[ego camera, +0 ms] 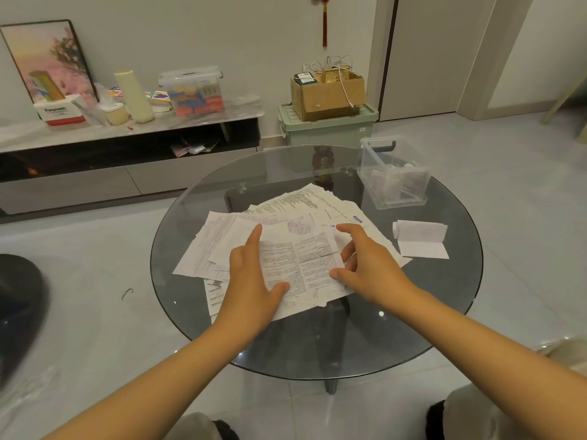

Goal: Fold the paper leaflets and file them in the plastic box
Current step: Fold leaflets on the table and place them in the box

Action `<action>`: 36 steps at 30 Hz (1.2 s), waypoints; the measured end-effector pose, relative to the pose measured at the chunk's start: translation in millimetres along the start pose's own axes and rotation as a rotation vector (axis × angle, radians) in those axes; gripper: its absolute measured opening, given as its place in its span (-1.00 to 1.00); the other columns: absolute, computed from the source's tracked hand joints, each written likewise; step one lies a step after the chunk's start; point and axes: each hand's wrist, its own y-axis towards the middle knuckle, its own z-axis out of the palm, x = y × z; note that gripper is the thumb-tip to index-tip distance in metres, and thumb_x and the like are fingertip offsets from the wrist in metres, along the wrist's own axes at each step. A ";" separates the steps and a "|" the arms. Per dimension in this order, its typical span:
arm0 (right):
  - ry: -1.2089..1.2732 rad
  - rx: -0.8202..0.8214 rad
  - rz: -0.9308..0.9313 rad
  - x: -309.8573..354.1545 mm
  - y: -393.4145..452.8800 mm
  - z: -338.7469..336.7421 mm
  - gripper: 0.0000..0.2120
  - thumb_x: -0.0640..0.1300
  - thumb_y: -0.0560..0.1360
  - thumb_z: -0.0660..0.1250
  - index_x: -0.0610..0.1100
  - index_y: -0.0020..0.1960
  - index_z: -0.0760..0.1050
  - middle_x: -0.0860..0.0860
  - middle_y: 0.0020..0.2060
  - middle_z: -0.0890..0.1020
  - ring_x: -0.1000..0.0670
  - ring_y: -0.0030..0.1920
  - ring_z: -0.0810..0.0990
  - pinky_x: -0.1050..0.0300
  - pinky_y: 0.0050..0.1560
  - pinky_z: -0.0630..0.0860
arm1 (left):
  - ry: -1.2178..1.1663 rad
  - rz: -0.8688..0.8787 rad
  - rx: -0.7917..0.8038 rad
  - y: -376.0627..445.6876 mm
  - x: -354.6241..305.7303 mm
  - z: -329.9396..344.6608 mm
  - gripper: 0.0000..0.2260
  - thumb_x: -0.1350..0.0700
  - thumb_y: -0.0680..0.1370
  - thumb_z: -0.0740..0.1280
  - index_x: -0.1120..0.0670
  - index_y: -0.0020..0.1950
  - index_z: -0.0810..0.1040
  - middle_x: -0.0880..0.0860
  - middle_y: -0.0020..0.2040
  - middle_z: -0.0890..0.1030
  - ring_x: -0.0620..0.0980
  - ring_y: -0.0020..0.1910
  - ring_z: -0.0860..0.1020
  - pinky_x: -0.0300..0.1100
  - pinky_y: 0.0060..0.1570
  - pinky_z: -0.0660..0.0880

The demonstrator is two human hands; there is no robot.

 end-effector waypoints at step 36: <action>-0.455 -0.039 0.046 2.7 -6.8 -0.2 -0.57 0.30 0.37 0.33 0.00 0.02 0.43 0.08 -0.08 0.46 -0.01 0.10 0.37 0.09 0.08 0.20 | 0.340 0.316 0.069 20.4 -3.7 17.2 -0.66 -0.10 0.48 0.37 0.00 0.19 0.48 -0.04 0.04 0.48 -0.04 0.04 0.46 -0.25 -0.03 0.32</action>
